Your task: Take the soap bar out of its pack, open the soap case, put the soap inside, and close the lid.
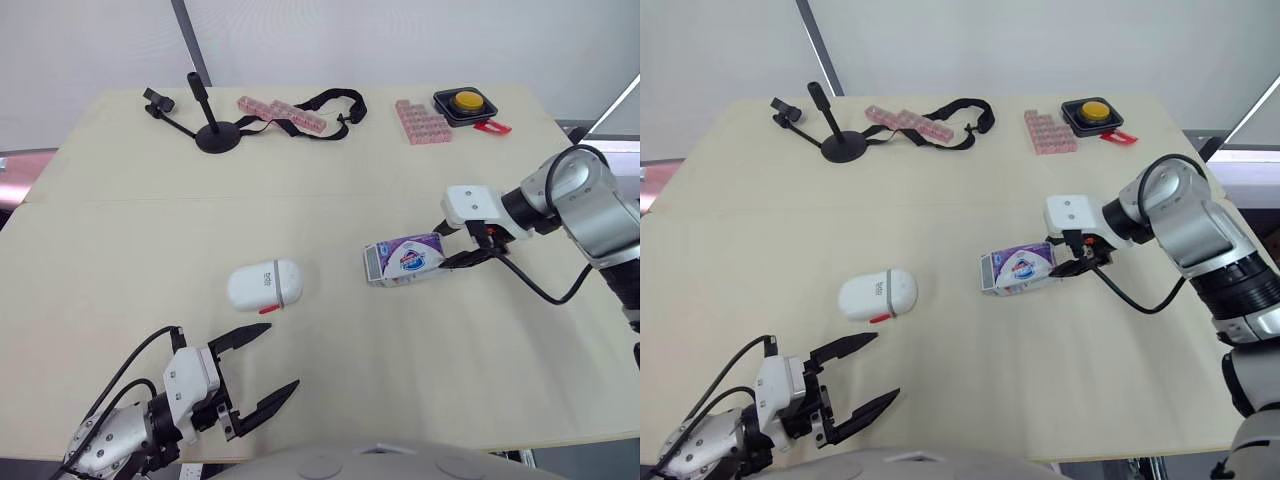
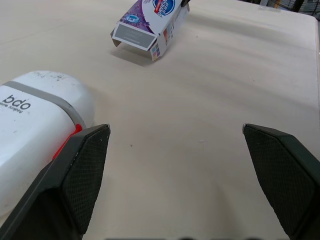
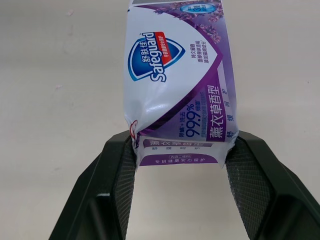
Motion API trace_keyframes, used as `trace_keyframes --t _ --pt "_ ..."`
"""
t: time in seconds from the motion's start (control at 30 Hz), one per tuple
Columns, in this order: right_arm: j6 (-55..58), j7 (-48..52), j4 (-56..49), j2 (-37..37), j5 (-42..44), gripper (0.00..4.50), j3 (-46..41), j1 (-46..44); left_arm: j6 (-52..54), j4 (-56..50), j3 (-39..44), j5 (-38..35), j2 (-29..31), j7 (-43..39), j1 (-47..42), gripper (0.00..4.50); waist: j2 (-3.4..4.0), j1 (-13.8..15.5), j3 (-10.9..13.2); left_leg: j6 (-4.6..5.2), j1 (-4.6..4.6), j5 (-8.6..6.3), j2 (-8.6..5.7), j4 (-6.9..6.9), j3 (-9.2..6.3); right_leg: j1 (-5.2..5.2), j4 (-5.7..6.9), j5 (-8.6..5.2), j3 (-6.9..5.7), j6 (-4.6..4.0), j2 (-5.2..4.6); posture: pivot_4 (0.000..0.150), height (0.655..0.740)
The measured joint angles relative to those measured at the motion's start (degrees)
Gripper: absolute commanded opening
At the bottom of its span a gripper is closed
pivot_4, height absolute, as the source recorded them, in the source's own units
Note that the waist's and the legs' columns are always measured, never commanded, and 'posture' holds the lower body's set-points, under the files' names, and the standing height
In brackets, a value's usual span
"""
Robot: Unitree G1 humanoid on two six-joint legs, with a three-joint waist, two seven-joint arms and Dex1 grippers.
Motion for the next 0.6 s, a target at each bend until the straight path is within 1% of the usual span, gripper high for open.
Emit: trace_keyframes --t 0.2,0.43,0.5,0.6 --pt "-1.2 0.5 -0.4 -2.0 0.0 2.57 0.1 -2.4 1.4 -0.4 -0.1 0.0 0.1 0.5 -1.6 4.50 0.02 0.0 0.0 0.00 -0.01 0.00 0.01 0.01 0.02 -0.04 0.05 0.00 0.01 0.00 0.00 0.150 0.7096" --pt "-6.3 0.7 -0.6 -4.1 -1.7 2.57 2.9 -4.1 2.4 -0.4 -0.7 0.0 0.0 0.8 -2.8 4.50 0.02 0.0 0.0 0.01 -0.04 0.00 0.01 0.05 0.02 -0.05 0.07 -0.01 0.03 -0.01 0.00 0.150 0.7096" --pt "-6.0 0.8 -0.7 -5.5 -0.6 2.57 4.6 -4.6 2.4 -0.4 -0.9 0.0 -0.1 0.8 -2.8 4.50 0.02 0.1 0.0 0.01 -0.06 0.00 0.00 0.06 0.02 -0.06 0.08 -0.01 0.02 -0.01 0.00 0.150 0.7096" --pt "-2.6 0.9 -1.0 -6.7 1.5 2.57 5.8 -6.1 2.4 -0.4 -1.2 0.1 -0.2 0.8 -2.8 4.50 0.04 0.0 0.0 0.01 -0.05 0.00 0.01 0.08 0.02 -0.08 0.10 -0.01 0.04 -0.01 0.01 0.150 0.7096"
